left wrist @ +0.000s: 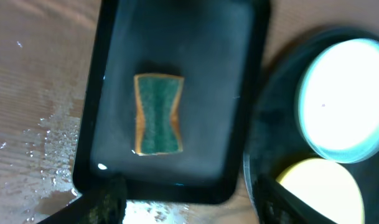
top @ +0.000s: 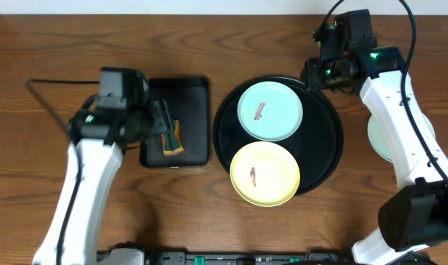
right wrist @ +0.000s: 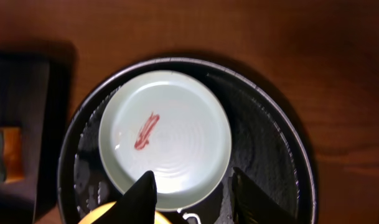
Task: Clean dirty plates on tray and stack at the side
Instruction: 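Move the right gripper back and grip the second green plate rim, then grasp the sponge on the black tray with the left gripper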
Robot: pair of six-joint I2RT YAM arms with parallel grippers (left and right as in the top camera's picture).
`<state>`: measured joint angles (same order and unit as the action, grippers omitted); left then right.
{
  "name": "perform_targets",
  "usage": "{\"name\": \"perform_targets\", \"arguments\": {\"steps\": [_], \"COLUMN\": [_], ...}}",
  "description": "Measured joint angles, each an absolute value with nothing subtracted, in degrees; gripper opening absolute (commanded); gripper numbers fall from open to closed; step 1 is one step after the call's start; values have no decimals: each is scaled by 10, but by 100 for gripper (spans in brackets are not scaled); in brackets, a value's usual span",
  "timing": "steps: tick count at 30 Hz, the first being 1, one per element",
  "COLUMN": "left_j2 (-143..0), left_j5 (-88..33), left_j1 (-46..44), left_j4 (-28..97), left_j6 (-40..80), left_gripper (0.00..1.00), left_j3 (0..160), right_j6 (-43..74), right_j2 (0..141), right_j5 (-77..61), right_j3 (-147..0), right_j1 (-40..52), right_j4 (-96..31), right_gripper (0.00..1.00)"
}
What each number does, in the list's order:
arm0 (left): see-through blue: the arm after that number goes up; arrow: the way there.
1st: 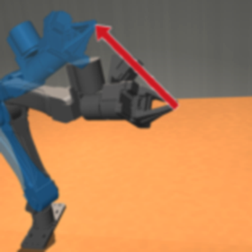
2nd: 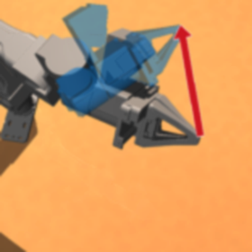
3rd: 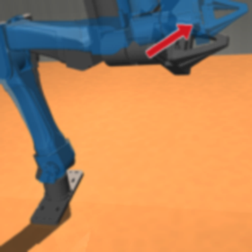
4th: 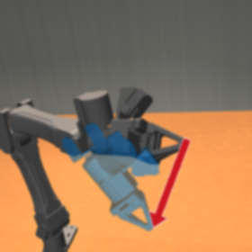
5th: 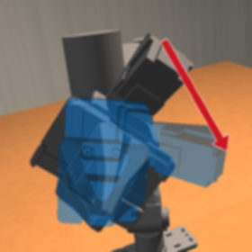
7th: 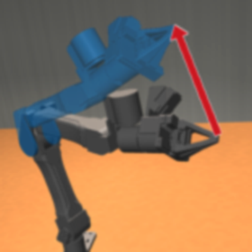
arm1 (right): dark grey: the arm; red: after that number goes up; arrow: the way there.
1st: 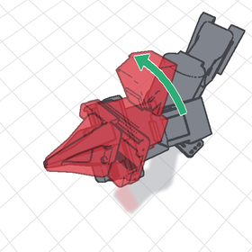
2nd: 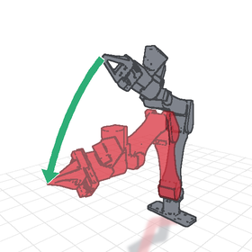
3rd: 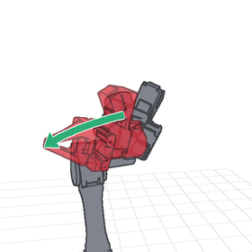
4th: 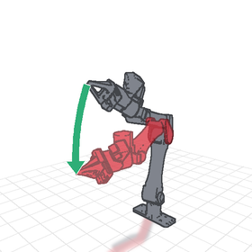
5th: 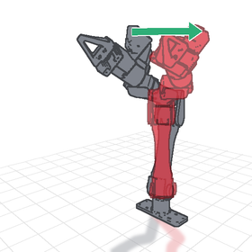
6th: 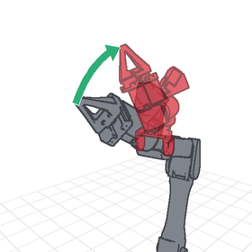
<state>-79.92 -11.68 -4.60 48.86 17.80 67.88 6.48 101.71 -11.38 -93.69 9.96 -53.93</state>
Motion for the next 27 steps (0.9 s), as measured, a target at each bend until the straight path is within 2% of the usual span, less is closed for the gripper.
{"name": "perform_targets", "arguments": {"steps": [3,8,11,14,15,16,17,21,24,27], "left_j2": [-868,-969,-1029,-1077,-1089,-1095,-1095,-1100,-1100,-1086], "left_j5": [-112,-105,-104,-102,-102,-102,-101,-102,-102,-106], "left_j1": [-46,-46,-46,-46,-46,-46,-45,-45,-45,-47], "left_j4": [460,387,347,324,317,316,313,302,312,325], "left_j6": [180,182,181,182,182,183,182,182,183,183], "left_gripper": [60,36,27,22,19,9,7,7,31,41], "left_j3": [672,670,670,670,670,672,672,676,682,684], "right_j6": [60,56,55,54,54,54,54,54,54,54], "right_j2": [1017,1017,1017,1017,1017,1017,1017,1017,1017,1017], "right_j5": [-122,-130,-131,-132,-132,-133,-133,-133,-133,-133], "right_j3": [-936,-936,-936,-936,-936,-936,-936,-936,-936,-936], "right_j1": [100,100,100,100,100,100,100,100,100,100], "right_j4": [-555,-570,-577,-579,-579,-580,-580,-583,-585,-585], "right_gripper": [40,41,41,43,43,43,43,43,43,43]}}
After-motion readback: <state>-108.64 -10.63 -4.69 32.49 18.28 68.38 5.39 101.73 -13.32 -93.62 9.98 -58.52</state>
